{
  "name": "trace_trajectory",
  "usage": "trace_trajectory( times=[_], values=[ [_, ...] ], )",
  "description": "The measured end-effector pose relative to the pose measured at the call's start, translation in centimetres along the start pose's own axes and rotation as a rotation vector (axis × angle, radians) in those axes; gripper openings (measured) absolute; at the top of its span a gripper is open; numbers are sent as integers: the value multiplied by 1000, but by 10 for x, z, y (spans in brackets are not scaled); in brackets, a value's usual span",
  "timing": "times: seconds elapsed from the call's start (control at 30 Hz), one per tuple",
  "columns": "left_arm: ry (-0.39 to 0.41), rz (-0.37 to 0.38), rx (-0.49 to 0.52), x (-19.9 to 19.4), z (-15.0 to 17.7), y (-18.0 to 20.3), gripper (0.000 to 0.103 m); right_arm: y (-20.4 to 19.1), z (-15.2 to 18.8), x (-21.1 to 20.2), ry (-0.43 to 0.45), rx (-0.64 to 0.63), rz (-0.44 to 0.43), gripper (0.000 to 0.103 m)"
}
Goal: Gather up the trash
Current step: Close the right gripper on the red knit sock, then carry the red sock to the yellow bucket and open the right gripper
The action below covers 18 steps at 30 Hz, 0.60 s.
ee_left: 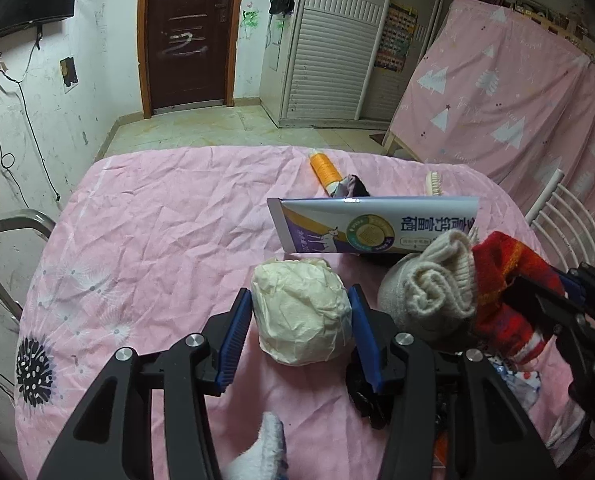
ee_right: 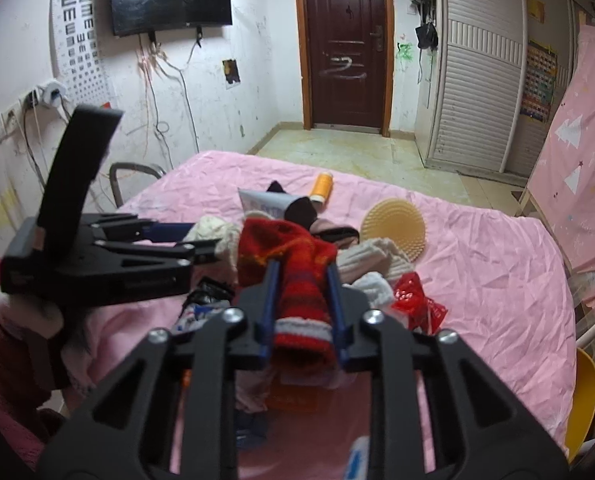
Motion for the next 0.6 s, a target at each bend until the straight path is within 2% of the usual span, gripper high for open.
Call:
trace_trajectory(
  times=[0.17,0.37,0.6],
  values=[
    [39,-31,-1,-21,-3,-2,40,9,-9,-19,59,23,4,19],
    [112,-52,36,-64,-17,13,40,27,-17,-50,127,64,11,19],
    [166,0,145,-95,-39,80,40,76,-15,-92,208,143,76,19]
  ],
)
Point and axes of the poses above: each gripper's, at about its wrist camera, not at the fingertips, and x roughly the way its jaws point, y to its right, z to its underside, the point moved 8 cm from there along x, roughly the way its jaws point, and after that the axes turned 3 degrees about z, right-handed, at the moved point
